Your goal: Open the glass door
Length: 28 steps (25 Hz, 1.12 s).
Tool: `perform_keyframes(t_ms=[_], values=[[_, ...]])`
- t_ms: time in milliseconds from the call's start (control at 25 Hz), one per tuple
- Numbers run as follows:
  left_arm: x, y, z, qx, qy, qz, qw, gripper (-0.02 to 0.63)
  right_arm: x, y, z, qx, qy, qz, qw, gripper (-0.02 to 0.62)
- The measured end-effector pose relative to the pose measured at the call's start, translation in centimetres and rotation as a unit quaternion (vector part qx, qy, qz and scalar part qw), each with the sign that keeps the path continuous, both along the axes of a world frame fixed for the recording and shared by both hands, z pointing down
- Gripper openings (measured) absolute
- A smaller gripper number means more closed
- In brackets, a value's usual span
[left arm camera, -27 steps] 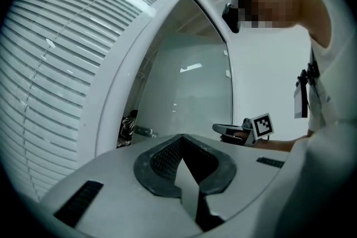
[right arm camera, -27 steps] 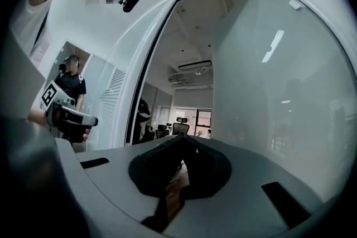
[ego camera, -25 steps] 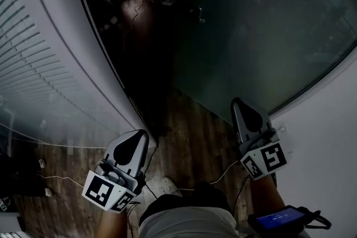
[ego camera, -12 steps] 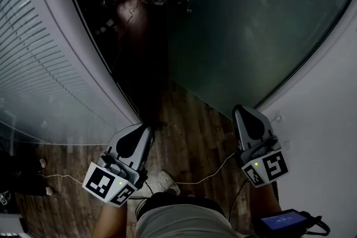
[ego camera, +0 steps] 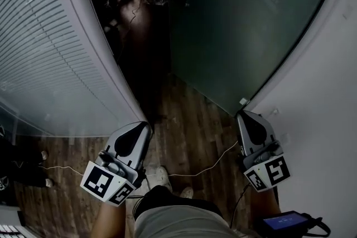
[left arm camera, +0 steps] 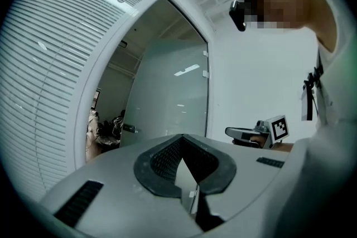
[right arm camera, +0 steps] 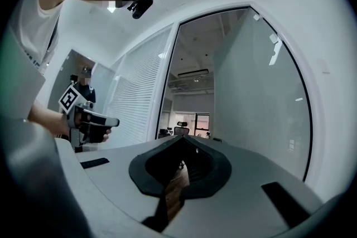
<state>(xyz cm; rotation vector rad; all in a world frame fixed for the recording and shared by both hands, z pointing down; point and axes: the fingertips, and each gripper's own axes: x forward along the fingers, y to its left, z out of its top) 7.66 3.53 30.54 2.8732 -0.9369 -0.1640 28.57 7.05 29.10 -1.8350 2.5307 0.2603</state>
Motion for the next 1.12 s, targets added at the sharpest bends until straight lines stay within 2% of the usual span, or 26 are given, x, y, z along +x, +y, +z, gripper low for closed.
perform_keyframes(t_ms=[200,440,720,960,1120], values=[[0.6,0.2,0.6,-0.005,-0.005,0.007,1.0,0.0,0.5,0.7,0.2,0.003,-0.009,0.005,1.0,0.0],[-0.2,-0.4,0.8,-0.001,0.0,0.019,0.9998,0.0,-0.8,1.8,0.3,0.005,-0.013,0.025,1.0,0.0],[-5.2,-1.0,0.1,0.009,0.006,0.031,0.9995,0.0,-6.0,2.6,-0.5,0.003,0.0,0.045,0.999,0.0],[-5.6,-0.8,0.4,0.007,0.008,0.042,0.9991,0.0,-6.6,2.6,-0.4,0.001,0.003,0.054,0.999,0.0],[-4.3,-0.6,0.9,0.007,0.006,0.044,0.999,0.0,-5.6,2.7,0.1,0.004,0.003,0.053,0.999,0.0]])
